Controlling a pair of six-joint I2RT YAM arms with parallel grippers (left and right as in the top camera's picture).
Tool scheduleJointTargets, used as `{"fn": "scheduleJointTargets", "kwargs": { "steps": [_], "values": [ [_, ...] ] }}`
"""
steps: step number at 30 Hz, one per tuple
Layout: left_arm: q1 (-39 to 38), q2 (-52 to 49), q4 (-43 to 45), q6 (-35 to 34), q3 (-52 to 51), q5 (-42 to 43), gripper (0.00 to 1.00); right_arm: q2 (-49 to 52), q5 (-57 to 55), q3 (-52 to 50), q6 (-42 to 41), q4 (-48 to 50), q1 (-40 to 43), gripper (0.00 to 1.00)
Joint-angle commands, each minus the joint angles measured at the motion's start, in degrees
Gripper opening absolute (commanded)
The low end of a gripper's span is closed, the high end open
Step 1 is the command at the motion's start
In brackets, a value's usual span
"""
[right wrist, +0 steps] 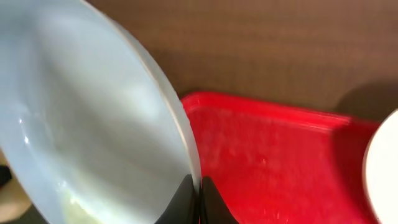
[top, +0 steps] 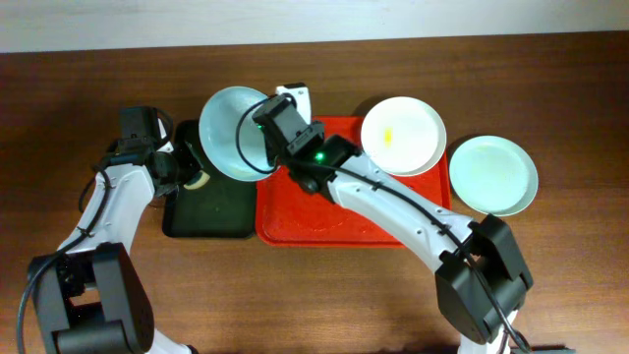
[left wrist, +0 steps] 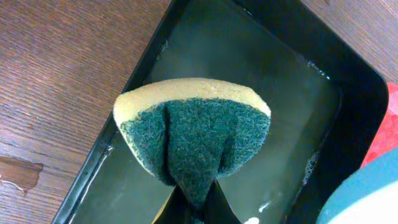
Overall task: Clean dirty plates on tray and stack at the side
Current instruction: 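Lift the white plate with the right gripper and tilt it upward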
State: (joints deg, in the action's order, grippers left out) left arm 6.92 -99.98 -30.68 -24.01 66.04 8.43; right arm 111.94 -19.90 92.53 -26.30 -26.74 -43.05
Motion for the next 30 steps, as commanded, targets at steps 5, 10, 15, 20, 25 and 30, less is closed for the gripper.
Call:
{"fn": "scheduleJointTargets", "kwargs": {
  "steps": [5, 10, 15, 20, 25, 30],
  "values": [
    [0.0, -0.15, -0.17, 0.96, 0.0, 0.81, 0.0, -0.02, -14.88, 1.29, 14.99, 5.64, -2.73, 0.04],
    [0.0, -0.15, -0.17, 0.96, 0.0, 0.79, 0.0, -0.04, -14.88, 1.29, 23.76, 12.37, -3.19, 0.04],
    [0.0, -0.15, -0.17, 0.96, 0.0, 0.79, 0.0, -0.04, -15.93, 1.29, 34.97, 18.4, -4.66, 0.04],
    [0.0, -0.15, -0.17, 0.96, 0.0, 0.81, 0.0, -0.04, -21.22, 1.29, 46.58, 26.93, -6.03, 0.04],
    [0.0, -0.15, -0.17, 0.96, 0.0, 0.81, 0.0, -0.04, -24.26, 1.29, 55.47, 33.81, -7.06, 0.04],
    [0.0, -0.15, -0.2, 0.96, 0.0, 0.81, 0.0, -0.04, -24.72, 1.29, 59.1, 36.09, -8.09, 0.04]
  ]
}}
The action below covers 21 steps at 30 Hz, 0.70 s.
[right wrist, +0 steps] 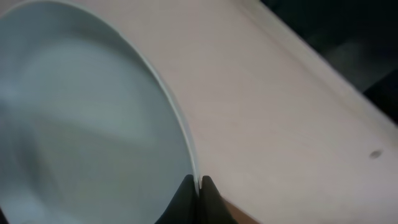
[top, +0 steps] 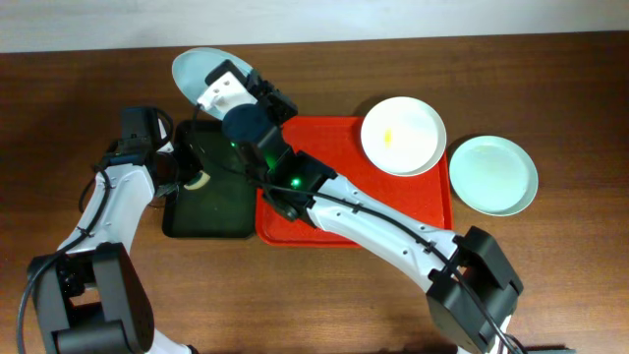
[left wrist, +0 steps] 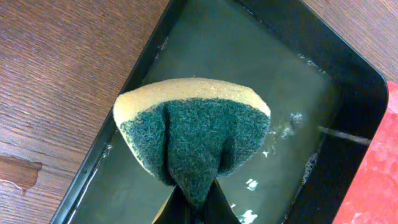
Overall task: Clean dirty plates on tray and stack at the side
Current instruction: 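Lift the white plate with the right gripper and tilt it upward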
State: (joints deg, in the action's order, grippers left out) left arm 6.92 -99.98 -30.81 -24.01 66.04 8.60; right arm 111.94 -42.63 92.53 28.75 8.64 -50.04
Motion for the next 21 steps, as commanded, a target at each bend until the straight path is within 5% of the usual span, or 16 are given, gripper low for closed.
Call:
{"fn": "scheduleJointTargets", "kwargs": {
  "steps": [1, 21],
  "values": [
    [0.0, -0.15, -0.07, 0.96, 0.0, 0.63, 0.0, -0.04, -1.99, 1.29, 4.04, 0.7, -1.14, 0.04],
    [0.0, -0.15, -0.04, 0.96, 0.0, 0.63, 0.0, -0.04, -1.99, 1.29, 4.02, 2.54, -1.33, 0.04]
  ]
}}
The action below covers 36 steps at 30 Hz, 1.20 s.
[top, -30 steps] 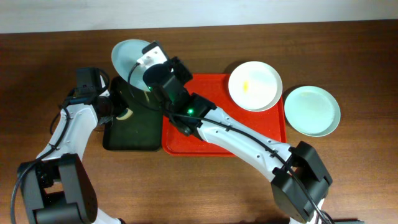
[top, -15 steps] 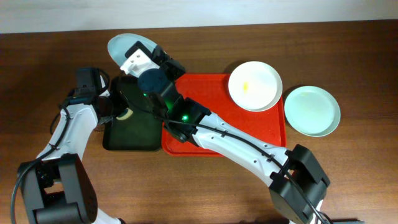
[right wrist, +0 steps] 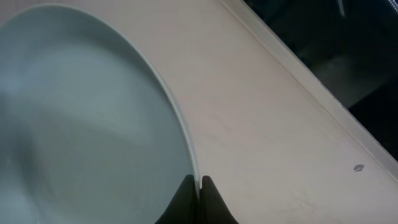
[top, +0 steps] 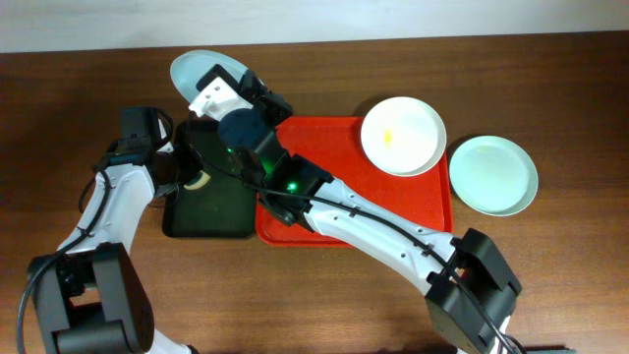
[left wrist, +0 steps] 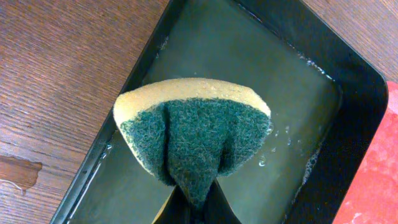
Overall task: Clean dirty plates on tray and stack at the side
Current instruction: 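Lift the white plate with the right gripper and tilt it upward, then carry the plate with the right gripper to the pale green plate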
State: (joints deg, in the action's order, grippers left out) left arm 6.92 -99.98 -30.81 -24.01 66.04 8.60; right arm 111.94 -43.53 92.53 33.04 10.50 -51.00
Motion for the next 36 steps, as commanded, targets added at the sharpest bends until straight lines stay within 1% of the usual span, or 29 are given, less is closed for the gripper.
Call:
{"fn": "scheduleJointTargets", "kwargs": {
  "steps": [1, 7, 12, 16, 19, 20, 23, 27, 30, 31, 36],
  "values": [
    [0.0, -0.15, -0.02, 0.96, 0.0, 0.63, 0.0, -0.04, -1.09, 1.29, -0.26, 0.68, -0.37, 0.04],
    [0.0, -0.15, -0.02, 0.96, 0.0, 0.63, 0.0, -0.04, -1.09, 1.29, -0.61, -0.17, -0.42, 0.04],
    [0.0, -0.15, -0.02, 0.96, 0.0, 0.66, 0.0, -0.04, -1.11, 1.29, -8.98, -3.76, -0.31, 0.04],
    [0.0, -0.15, -0.02, 0.96, 0.0, 0.66, 0.0, -0.04, -1.11, 1.29, -19.52, -9.77, -0.24, 0.04],
    [0.0, -0.15, -0.02, 0.96, 0.0, 0.66, 0.0, -0.04, -1.07, 1.29, -29.53, -15.74, 0.22, 0.04],
    [0.0, -0.15, -0.02, 0.96, 0.0, 0.66, 0.0, -0.02, -0.79, 1.29, -34.14, -19.08, 0.85, 0.04],
    [0.0, -0.15, -0.04, 0.96, 0.0, 0.66, 0.0, -0.02, 0.17, 1.29, -41.83, -25.07, 2.47, 0.04],
    [-0.02, -0.15, -0.04, 0.94, 0.0, 0.68, 0.0, -0.26, 6.14, 1.29, -53.05, -33.97, 5.46, 0.04],
    [0.0, -0.15, -0.04, 0.94, 0.0, 0.96, 0.0, -1.86, 13.25, 1.29, -67.17, -41.88, 9.14, 0.04],
    [0.0, -0.15, -0.02, 0.94, 0.0, 1.36, 0.0, -2.47, 16.61, 1.29, -69.53, -43.3, 10.4, 0.04],
    [0.0, -0.15, 0.0, 0.94, 0.0, 2.16, 0.0, -5.92, 30.34, 1.29, -69.96, -48.04, 17.07, 0.04]
  ]
}}
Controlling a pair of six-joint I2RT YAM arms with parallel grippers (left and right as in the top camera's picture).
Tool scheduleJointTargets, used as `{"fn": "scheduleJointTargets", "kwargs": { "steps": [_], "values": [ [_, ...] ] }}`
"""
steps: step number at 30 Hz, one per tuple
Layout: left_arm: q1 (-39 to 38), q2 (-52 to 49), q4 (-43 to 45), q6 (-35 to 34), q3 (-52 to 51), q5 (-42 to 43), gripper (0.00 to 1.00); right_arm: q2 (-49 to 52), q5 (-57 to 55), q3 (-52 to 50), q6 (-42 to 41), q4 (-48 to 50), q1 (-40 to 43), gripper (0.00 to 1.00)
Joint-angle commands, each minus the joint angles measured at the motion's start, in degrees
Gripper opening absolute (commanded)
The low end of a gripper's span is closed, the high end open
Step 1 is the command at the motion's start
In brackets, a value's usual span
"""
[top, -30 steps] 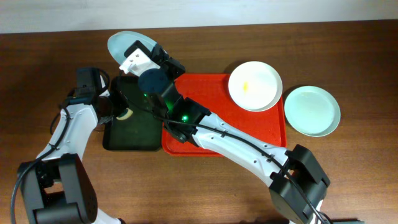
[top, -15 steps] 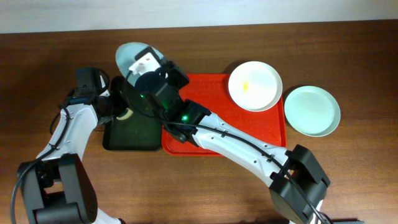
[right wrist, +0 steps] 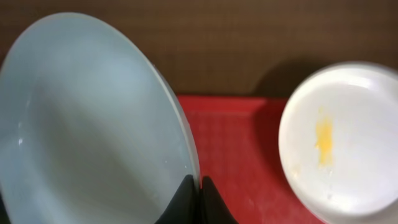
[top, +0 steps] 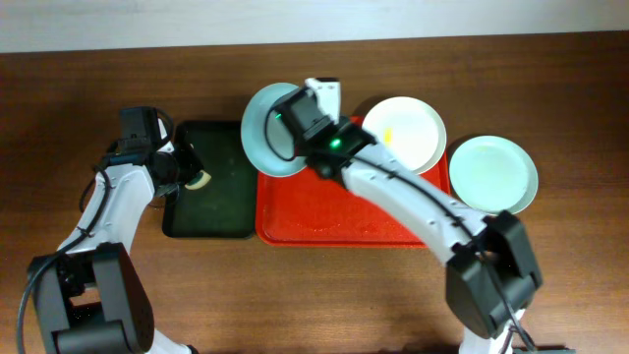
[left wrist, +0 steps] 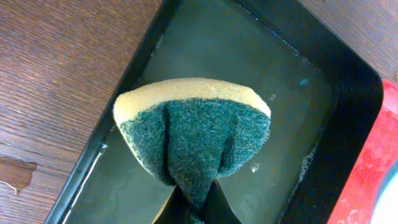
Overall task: Clean dirty plates on tray and stack at the side
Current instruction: 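Carry the plate with the right gripper to the pale green plate, then lower the plate onto the pale green plate and open the right gripper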
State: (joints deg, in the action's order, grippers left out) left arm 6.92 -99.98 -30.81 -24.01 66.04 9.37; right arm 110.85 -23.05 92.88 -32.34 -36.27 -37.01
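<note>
My right gripper is shut on the rim of a pale blue plate, held tilted over the left end of the red tray; the same plate fills the left of the right wrist view. A white plate with a yellow smear lies on the tray's far right corner, and that white plate shows beside the held one. A pale green plate rests on the table right of the tray. My left gripper is shut on a green-and-yellow sponge above the black basin.
The black basin holds a film of water and sits left of the tray, its edge against it. Bare wooden table lies in front. A pale wall runs along the table's far edge.
My right arm has brought the pale blue plate from beyond the basin's far left corner back over the tray's left end. The left gripper and sponge have not moved.
The blue plate was held tilted over the basin's right side beside the sponge. Then it was held up beyond the basin's far end, with drops in the basin water. Now it is over the tray's left end. The sponge stayed over the basin throughout.
</note>
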Motion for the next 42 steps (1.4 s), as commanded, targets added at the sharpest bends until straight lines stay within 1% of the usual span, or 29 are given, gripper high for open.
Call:
{"fn": "scheduleJointTargets", "kwargs": {
  "steps": [1, 5, 10, 18, 24, 29, 36, 37, 39, 42],
  "values": [
    [0.0, -0.15, 0.0, 0.94, 0.0, 1.4, 0.0, -5.95, 12.33, 0.94, -4.59, -3.54, 5.33, 0.04],
    [0.0, -0.15, 0.0, 0.94, 0.0, 1.4, 0.0, -8.2, 13.0, 0.94, -4.57, -12.04, 12.57, 0.04],
    [-0.02, -0.15, 0.0, 0.94, 0.0, 1.42, 0.0, -8.26, 12.98, 0.94, -4.59, -22.75, 24.35, 0.04],
    [-0.02, -0.15, 0.0, 0.94, 0.0, 1.42, 0.0, -8.26, 12.96, 0.92, -4.57, -31.17, 44.52, 0.05],
    [-0.02, -0.15, 0.0, 0.94, 0.0, 1.4, 0.0, -8.26, 12.96, 0.22, -4.46, -35.21, 55.3, 0.05],
    [-0.02, -0.15, 0.0, 0.94, 0.0, 1.4, 0.0, -8.26, 12.98, -3.21, -3.93, -34.73, 59.28, 0.05],
    [-0.02, -0.15, -0.02, 0.94, 0.0, 1.4, 0.01, -8.22, 12.96, -8.83, -3.96, -30.29, 59.56, 0.07],
    [-0.02, -0.15, -0.02, 0.94, 0.0, 1.4, 0.01, -8.22, 12.96, -9.2, -3.96, -30.12, 59.54, 0.08],
    [-0.02, -0.15, -0.02, 0.94, 0.0, 1.4, 0.01, -8.22, 12.96, -9.27, -3.93, -30.12, 59.54, 0.15],
    [-0.02, -0.15, -0.02, 0.94, 0.0, 1.4, 0.02, -8.22, 12.96, -9.27, -3.93, -30.14, 59.54, 0.18]
  ]
}}
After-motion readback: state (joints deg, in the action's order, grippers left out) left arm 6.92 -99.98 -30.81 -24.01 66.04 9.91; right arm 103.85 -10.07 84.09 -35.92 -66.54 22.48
